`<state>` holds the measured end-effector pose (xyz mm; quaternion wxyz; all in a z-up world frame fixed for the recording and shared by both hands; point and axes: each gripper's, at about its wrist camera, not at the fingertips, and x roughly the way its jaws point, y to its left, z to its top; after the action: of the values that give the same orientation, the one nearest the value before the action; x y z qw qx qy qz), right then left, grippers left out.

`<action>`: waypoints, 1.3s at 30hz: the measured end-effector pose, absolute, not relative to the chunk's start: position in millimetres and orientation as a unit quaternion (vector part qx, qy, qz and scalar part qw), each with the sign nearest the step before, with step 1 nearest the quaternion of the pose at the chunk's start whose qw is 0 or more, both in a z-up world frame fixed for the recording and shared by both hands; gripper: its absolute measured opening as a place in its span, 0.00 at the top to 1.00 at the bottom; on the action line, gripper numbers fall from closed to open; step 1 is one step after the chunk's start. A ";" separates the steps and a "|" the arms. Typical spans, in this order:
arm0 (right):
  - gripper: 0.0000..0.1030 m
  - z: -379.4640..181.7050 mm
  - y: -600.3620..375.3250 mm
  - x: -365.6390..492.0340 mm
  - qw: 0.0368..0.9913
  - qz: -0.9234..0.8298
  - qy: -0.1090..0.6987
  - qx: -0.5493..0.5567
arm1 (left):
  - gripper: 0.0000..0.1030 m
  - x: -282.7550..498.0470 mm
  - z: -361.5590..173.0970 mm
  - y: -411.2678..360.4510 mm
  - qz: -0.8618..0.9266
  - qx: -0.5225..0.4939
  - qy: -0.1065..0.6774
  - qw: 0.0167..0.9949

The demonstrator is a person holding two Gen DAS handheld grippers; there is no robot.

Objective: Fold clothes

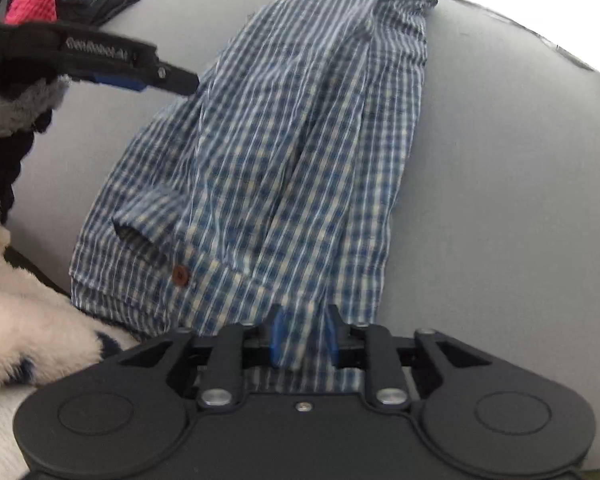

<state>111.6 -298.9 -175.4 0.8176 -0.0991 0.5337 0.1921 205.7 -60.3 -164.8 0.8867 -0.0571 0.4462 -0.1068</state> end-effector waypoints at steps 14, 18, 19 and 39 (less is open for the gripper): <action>0.79 -143.5 -329.0 313.2 0.879 0.205 0.423 0.079 | 0.18 336.0 -158.5 -81.8 0.005 0.005 0.412 0.911; 0.79 -164.6 -320.0 389.9 0.869 0.193 0.444 0.108 | 0.18 386.7 -164.0 -75.5 0.025 -0.005 0.425 0.905; 0.79 -171.9 -318.7 407.2 0.865 0.186 0.452 0.118 | 0.18 401.1 -167.1 -74.1 0.034 0.002 0.430 0.902; 0.47 -254.9 -334.3 518.3 0.771 0.106 0.513 0.362 | 0.10 488.8 -231.4 -57.1 0.048 -0.030 0.489 0.870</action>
<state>518.3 -334.3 -254.9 0.7713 0.3619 0.5128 0.1060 488.8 -57.1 -231.4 0.8705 -0.0301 0.4889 0.0484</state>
